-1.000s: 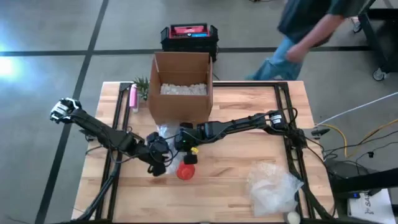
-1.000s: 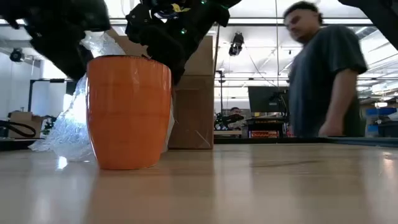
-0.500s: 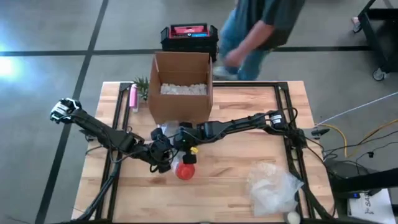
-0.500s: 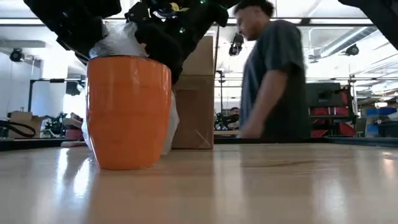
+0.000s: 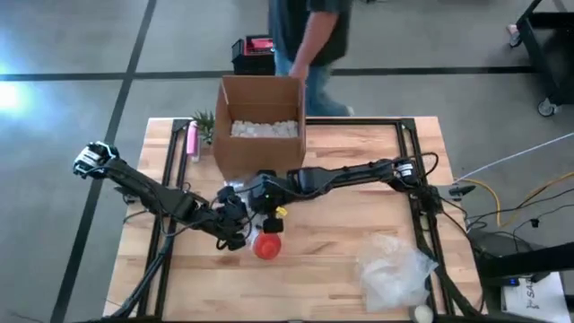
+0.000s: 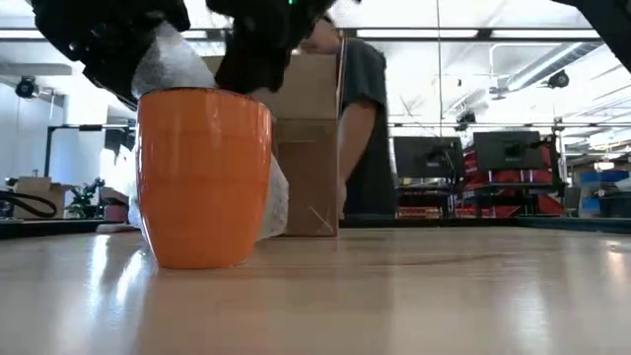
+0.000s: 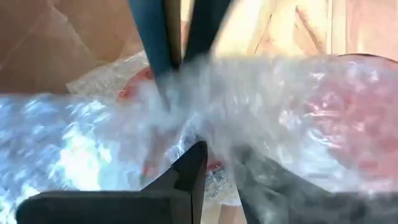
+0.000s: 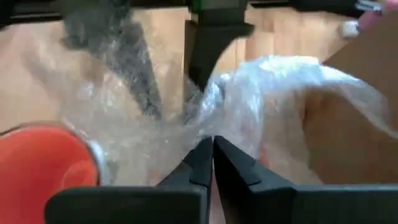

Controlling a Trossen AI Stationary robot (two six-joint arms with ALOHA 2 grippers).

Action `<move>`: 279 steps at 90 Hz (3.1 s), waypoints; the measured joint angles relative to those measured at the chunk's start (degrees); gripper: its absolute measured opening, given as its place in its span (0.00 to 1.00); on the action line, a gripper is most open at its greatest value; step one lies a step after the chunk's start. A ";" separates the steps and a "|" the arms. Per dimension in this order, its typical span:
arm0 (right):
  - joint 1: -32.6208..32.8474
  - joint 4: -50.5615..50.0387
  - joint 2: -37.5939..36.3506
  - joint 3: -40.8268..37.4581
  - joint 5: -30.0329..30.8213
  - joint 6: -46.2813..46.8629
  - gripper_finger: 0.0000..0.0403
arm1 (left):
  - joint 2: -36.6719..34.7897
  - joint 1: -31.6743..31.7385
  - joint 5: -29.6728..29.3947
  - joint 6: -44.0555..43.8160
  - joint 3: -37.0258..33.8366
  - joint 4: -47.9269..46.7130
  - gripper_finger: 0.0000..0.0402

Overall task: Wrap mug
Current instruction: Wrap the black mug with transparent bubble wrap, then move the orange mug to the middle right of the table

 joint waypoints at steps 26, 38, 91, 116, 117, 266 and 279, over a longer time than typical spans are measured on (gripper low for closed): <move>2.64 -5.99 -7.81 -7.44 -1.27 3.18 0.00 | 0.00 0.00 0.02 0.13 -0.02 -0.46 0.17; 7.81 5.97 -8.90 -15.08 -3.52 4.16 0.00 | 0.00 0.00 0.02 0.17 -0.02 -0.53 0.17; 12.91 5.25 -5.12 -9.07 -6.83 1.95 0.19 | -0.09 0.02 0.04 1.42 -0.05 -0.62 0.18; 13.14 5.44 -3.06 -9.57 -3.56 1.69 0.46 | -0.11 0.02 0.04 1.67 -0.07 -0.60 0.19; 13.14 5.21 -2.99 -9.60 -3.28 1.68 0.46 | -0.11 0.02 0.04 1.67 -0.07 -0.60 0.19; 8.31 -17.43 -33.42 -49.48 5.80 25.43 0.00 | -0.07 0.02 0.07 1.90 -0.09 -0.30 0.19; 7.54 -16.54 -37.25 -54.15 5.50 29.02 0.00 | -0.07 0.02 0.07 1.90 -0.09 -0.29 0.19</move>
